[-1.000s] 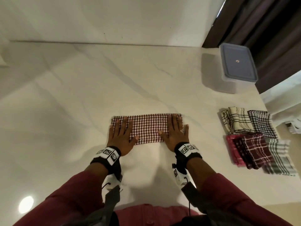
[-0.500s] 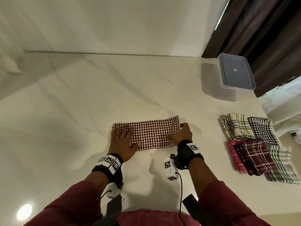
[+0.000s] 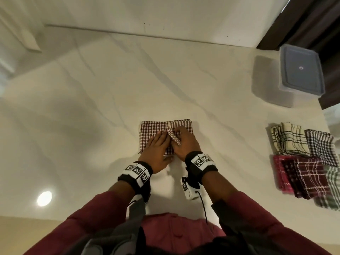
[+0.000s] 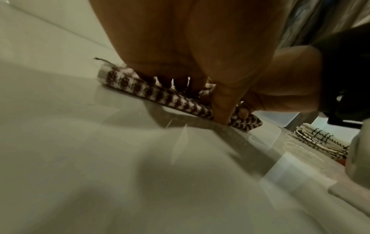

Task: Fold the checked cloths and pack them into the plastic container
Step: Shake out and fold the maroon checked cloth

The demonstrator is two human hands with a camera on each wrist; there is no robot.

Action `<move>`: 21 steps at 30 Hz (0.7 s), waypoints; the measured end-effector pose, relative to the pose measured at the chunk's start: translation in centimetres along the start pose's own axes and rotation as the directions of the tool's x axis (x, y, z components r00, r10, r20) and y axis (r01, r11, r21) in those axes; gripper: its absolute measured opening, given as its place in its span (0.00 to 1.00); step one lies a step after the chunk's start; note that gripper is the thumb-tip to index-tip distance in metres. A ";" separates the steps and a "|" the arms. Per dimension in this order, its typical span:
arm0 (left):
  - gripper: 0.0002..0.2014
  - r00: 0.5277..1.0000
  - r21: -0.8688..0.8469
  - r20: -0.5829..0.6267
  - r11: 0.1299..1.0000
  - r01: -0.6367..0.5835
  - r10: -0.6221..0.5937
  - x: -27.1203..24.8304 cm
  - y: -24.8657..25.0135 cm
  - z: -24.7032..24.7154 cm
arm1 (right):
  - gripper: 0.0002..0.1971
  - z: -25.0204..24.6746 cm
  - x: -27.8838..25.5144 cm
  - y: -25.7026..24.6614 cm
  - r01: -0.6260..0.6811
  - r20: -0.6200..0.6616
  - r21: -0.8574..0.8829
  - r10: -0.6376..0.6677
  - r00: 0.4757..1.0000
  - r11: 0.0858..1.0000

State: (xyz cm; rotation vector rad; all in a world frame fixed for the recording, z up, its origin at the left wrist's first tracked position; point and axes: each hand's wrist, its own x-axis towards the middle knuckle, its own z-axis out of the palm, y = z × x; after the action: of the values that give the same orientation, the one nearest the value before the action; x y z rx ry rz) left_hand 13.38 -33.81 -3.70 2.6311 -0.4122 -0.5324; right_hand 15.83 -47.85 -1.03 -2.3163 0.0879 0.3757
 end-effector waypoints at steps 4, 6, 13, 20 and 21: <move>0.42 1.000 -0.005 -0.015 1.000 0.004 -0.004 0.0 -0.2 0.7 | 0.16 0.0 0.2 0.2 0.010 -0.050 0.033 -0.008 0.999 0.999; 0.43 1.000 -0.023 -0.010 1.000 -0.001 0.000 0.0 -0.2 0.9 | 0.21 0.3 0.0 0.1 0.003 0.034 -0.006 -0.003 0.999 1.000; 0.22 0.894 -0.292 -0.394 0.951 0.098 -0.213 -0.5 -1.1 -1.8 | 0.24 -1.0 0.2 0.4 -0.030 0.062 0.061 0.027 0.998 0.998; 0.39 0.764 -0.101 -0.160 0.781 0.617 -0.625 -0.2 -1.4 -4.2 | 0.41 0.0 1.4 2.0 0.057 0.231 -0.230 -0.003 0.973 0.972; 0.40 0.763 -0.101 -0.131 0.774 0.625 -0.633 0.0 -1.4 -4.1 | 0.41 0.0 1.6 2.0 0.054 0.242 -0.232 0.004 0.970 0.971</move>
State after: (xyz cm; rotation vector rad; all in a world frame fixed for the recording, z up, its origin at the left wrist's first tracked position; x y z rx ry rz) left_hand 15.43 -31.18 -0.98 2.6937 0.5667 -0.5109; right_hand 16.98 -49.18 -2.93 -2.4825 -0.1127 0.6847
